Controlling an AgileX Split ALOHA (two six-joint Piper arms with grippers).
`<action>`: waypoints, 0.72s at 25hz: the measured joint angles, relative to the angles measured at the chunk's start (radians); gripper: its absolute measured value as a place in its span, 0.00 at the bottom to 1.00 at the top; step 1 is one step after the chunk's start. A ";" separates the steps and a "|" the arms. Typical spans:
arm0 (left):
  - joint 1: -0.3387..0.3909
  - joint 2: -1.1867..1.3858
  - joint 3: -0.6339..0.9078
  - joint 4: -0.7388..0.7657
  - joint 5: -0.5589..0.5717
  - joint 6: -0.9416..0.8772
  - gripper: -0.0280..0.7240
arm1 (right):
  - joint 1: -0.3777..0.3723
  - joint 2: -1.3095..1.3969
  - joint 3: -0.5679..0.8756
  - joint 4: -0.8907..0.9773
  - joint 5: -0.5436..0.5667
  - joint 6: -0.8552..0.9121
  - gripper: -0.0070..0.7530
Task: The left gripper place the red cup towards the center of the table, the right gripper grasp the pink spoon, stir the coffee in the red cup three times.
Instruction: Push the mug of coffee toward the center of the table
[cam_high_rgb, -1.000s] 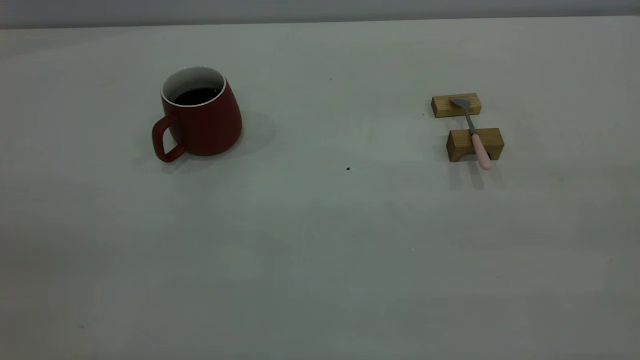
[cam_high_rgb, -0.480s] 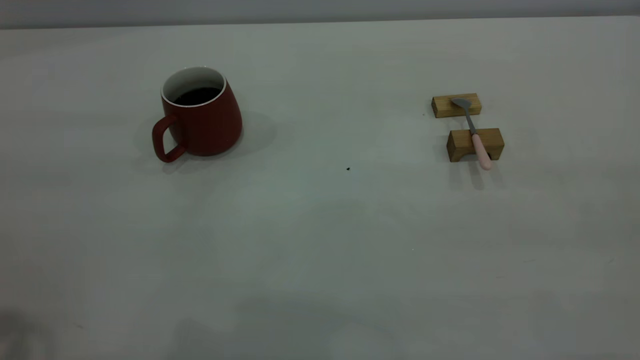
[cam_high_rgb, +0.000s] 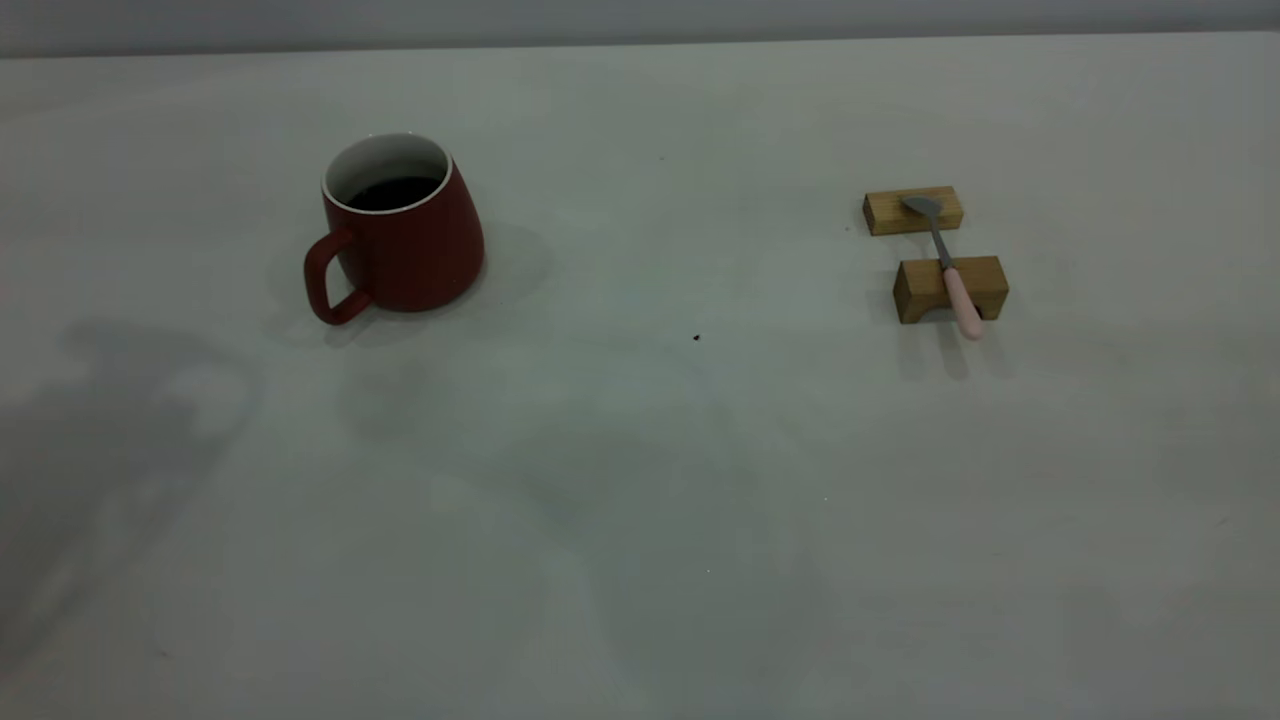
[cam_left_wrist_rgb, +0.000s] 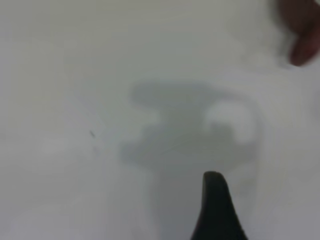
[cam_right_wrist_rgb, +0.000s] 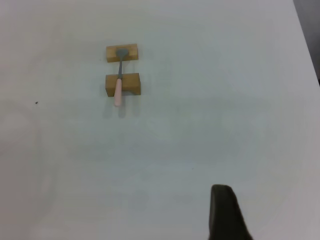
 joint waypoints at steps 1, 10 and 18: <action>0.000 0.073 -0.052 0.011 0.001 0.023 0.82 | 0.000 0.000 0.000 0.000 0.000 0.000 0.65; 0.000 0.527 -0.443 -0.028 0.046 0.440 0.82 | 0.000 0.000 0.000 0.000 0.000 0.000 0.65; 0.000 0.716 -0.570 -0.359 0.021 1.213 0.82 | 0.000 0.000 0.000 0.000 0.000 0.000 0.65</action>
